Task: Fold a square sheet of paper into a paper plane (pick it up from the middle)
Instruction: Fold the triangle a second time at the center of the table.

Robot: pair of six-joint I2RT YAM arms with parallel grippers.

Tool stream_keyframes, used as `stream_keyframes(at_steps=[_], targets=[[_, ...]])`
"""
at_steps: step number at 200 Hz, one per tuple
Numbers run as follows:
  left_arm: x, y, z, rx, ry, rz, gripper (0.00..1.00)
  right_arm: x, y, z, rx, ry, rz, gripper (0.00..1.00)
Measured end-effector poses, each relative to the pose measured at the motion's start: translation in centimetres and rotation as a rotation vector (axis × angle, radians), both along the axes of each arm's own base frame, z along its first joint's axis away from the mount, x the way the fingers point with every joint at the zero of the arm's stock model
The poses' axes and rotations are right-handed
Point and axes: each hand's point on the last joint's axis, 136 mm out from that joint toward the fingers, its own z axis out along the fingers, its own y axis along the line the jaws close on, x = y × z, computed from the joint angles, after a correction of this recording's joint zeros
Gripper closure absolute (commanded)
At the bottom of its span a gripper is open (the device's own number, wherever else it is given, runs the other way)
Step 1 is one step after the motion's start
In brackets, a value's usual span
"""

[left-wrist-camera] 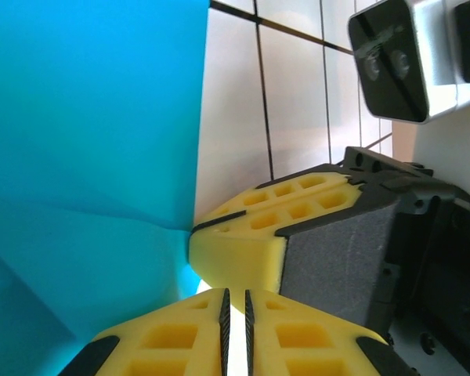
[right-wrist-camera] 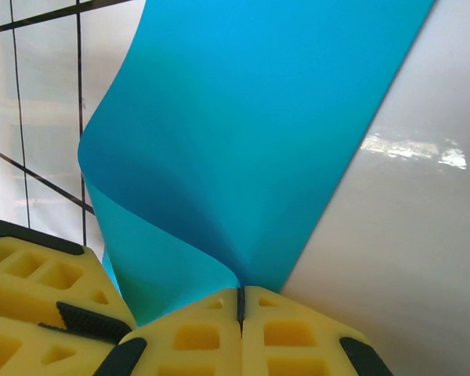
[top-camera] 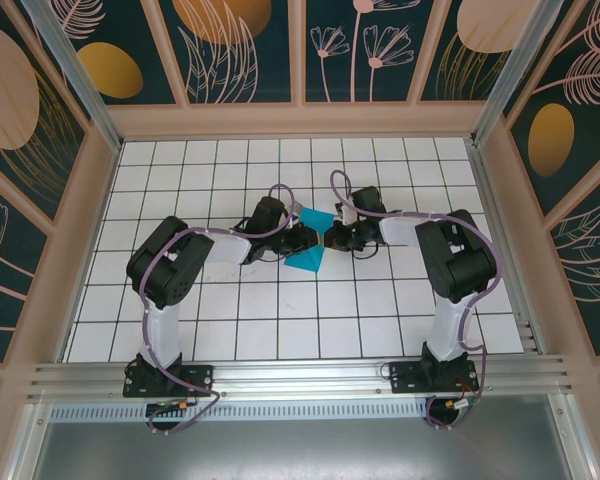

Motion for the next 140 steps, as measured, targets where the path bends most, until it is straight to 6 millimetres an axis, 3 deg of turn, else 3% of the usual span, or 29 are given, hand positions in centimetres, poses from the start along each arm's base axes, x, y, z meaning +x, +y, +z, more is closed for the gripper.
stream_keyframes(at_steps=[140], targets=[[-0.1, 0.2, -1.2, 0.033, 0.026, -0.004, 0.84, 0.4, -0.1, -0.4, -0.006, 0.01, -0.005, 0.97]])
